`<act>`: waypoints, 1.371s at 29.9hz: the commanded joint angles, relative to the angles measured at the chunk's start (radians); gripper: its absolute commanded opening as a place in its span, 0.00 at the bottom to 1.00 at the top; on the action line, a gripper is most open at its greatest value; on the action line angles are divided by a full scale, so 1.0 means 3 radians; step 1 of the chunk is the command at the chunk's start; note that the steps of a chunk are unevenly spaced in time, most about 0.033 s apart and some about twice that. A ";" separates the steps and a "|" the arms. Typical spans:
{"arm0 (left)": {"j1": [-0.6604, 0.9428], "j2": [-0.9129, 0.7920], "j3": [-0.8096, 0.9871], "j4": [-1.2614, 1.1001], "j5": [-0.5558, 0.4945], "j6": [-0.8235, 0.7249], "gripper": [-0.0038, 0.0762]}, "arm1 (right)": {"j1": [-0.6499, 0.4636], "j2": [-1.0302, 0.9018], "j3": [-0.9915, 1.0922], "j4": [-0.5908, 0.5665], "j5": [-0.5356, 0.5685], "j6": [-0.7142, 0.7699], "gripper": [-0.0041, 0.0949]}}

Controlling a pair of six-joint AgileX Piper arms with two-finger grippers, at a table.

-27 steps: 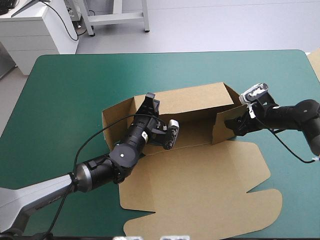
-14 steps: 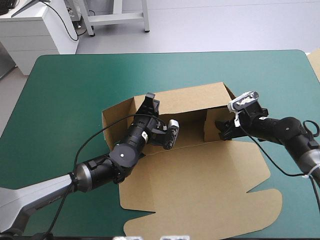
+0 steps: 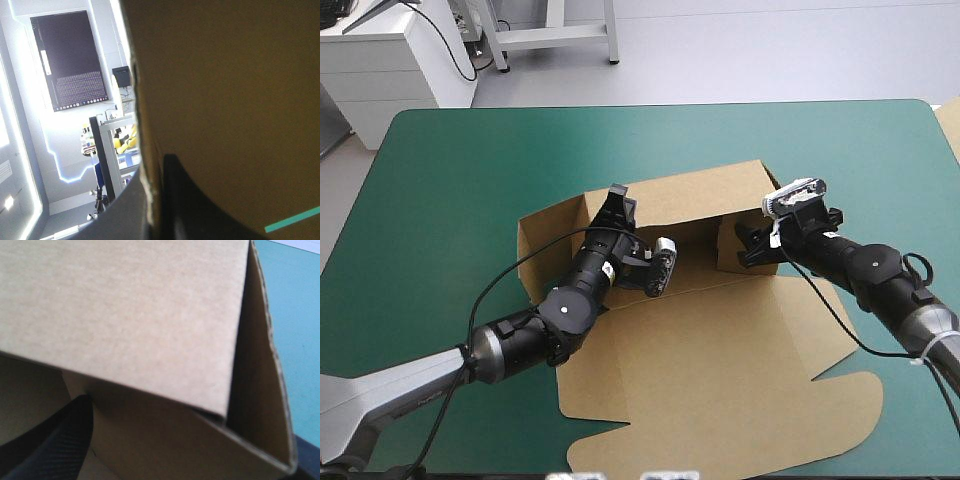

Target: Fold the box

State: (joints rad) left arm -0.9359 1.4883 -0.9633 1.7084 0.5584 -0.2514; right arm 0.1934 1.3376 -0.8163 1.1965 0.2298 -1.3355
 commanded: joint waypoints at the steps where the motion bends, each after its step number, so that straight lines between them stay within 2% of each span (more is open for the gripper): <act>1: -0.0008 -0.0101 -0.0085 0.0264 0.0024 0.0054 0.04 | -0.0016 -0.0099 -0.0101 0.0248 -0.0219 -0.0172 0.67; 3: -0.0008 -0.0101 -0.0085 0.0264 0.0016 0.0054 0.04 | -0.0016 -0.0099 -0.0101 0.0248 -0.0219 -0.0240 0.56; 9: -0.0008 -0.0101 -0.0085 0.0264 0.0008 0.0054 0.04 | -0.0016 -0.0099 -0.0101 0.0248 -0.0156 -0.0477 0.01; 21: -0.0008 -0.0101 -0.0085 0.0264 0.0014 0.0015 0.06 | -0.0016 -0.0099 -0.0101 0.0248 -0.0107 -0.0474 0.02; 24: -0.0008 -0.0101 -0.0085 0.0264 0.0014 0.0015 0.18 | -0.0016 -0.0099 -0.0101 0.0248 -0.0107 -0.0474 0.02; 29: -0.0008 -0.0101 -0.0085 0.0258 0.0014 -0.0051 0.51 | -0.0016 -0.0092 -0.0101 0.0248 -0.0105 -0.0448 0.02; 31: -0.0046 -0.0101 -0.0085 0.0264 0.0073 -0.0250 0.57 | -0.0016 -0.0092 -0.0101 0.0248 -0.0118 -0.0438 0.02; 37: -0.0434 -0.0101 -0.0085 0.0234 0.0654 -0.0276 0.57 | -0.0016 -0.0003 -0.0156 0.0248 -0.0292 -0.0374 0.02; 41: -0.0750 -0.0101 -0.0085 0.0197 0.1163 -0.0446 0.57 | -0.0016 0.0201 -0.0313 0.0241 -0.0308 -0.0374 0.02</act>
State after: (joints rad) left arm -1.1028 1.4903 -0.9622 1.7070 0.7601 -0.3389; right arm 0.1910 1.3858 -0.8517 1.2747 0.1479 -1.4311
